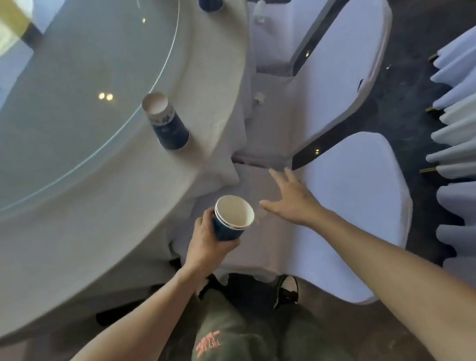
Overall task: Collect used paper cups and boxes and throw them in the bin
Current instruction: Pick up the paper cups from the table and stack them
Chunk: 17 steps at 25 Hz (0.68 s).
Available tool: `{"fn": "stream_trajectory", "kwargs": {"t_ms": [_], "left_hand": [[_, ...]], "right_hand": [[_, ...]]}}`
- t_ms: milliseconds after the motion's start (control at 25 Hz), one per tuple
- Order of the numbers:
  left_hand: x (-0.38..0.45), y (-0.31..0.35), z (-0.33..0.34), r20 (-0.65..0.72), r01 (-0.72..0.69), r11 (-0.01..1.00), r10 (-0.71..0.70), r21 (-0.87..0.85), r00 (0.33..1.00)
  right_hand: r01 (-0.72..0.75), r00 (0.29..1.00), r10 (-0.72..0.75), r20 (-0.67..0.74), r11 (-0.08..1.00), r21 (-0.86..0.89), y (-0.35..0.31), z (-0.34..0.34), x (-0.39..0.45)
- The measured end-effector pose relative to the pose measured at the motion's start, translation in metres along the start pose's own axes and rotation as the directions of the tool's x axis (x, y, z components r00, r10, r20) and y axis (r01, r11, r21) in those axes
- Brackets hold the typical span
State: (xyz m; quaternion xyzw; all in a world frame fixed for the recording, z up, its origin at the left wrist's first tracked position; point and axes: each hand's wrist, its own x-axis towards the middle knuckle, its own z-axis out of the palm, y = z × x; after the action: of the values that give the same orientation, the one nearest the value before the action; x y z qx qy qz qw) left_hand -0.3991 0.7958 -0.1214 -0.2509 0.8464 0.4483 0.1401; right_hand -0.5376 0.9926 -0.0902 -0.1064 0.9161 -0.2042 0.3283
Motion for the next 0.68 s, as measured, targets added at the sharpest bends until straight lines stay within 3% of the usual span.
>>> {"fn": "stream_trajectory", "kwargs": {"t_ms": [280, 480, 680], "left_hand": [[0.032, -0.037, 0.033, -0.020, 0.120, 0.992, -0.121, -0.047, 0.992], [0.068, -0.083, 0.064, -0.007, 0.186, 0.980, -0.187, -0.076, 0.982], [0.091, -0.127, 0.089, 0.024, 0.221, 0.971, -0.220, -0.095, 0.975]], "right_hand": [[0.020, 0.998, -0.005, 0.064, 0.971, -0.240, 0.042, 0.053, 0.085], [0.167, 0.978, -0.099, 0.185, 0.900, -0.404, 0.070, 0.133, 0.150], [0.155, 0.946, -0.012, 0.323, 0.893, -0.423, 0.094, 0.209, 0.196]]}}
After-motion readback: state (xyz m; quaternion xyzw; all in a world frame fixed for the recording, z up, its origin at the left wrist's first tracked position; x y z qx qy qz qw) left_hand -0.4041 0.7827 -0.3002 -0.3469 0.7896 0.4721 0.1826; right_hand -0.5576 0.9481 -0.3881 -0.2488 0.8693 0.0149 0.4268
